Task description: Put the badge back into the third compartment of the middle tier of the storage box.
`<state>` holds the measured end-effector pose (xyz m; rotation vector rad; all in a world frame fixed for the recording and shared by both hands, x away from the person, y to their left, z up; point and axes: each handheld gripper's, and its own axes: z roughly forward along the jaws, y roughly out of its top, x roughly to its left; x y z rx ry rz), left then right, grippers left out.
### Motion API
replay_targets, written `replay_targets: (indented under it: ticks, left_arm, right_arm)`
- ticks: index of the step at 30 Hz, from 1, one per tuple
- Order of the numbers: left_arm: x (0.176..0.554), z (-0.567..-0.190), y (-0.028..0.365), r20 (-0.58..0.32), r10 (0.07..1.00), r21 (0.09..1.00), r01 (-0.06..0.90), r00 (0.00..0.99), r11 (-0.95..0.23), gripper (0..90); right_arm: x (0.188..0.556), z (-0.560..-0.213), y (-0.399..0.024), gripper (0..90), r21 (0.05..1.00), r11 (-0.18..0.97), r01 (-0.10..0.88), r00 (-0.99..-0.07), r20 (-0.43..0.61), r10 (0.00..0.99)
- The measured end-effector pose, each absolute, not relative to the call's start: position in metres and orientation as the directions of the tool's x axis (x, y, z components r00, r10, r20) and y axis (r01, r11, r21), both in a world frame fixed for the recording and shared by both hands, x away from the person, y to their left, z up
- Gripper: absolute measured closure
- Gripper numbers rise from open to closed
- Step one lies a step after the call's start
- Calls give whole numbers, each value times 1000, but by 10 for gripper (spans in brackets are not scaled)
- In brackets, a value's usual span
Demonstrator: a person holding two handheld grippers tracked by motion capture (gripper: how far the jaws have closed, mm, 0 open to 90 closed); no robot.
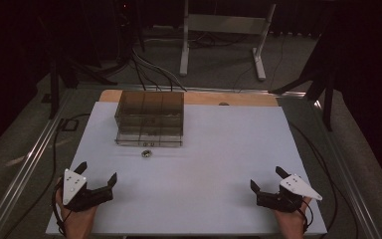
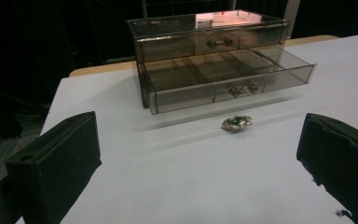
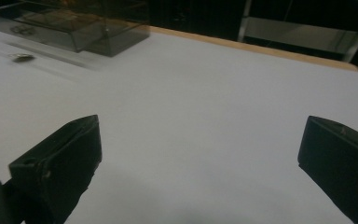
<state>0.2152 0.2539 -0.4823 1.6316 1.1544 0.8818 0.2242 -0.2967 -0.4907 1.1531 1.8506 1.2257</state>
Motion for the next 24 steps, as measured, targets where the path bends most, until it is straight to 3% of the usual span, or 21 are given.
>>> replay_targets:
  ticks: [13, 24]
  left_arm:
    - [224, -474, 248, 22, 942, 934, 328, 334, -138, 5]
    - [238, -467, 232, 41, 927, 909, 371, 373, -189, 13]
  right_arm:
    - [226, -492, -306, 0, 937, 127, 325, -365, 0, 931]
    - [225, -491, -304, 0, 939, 149, 311, -355, -30, 934]
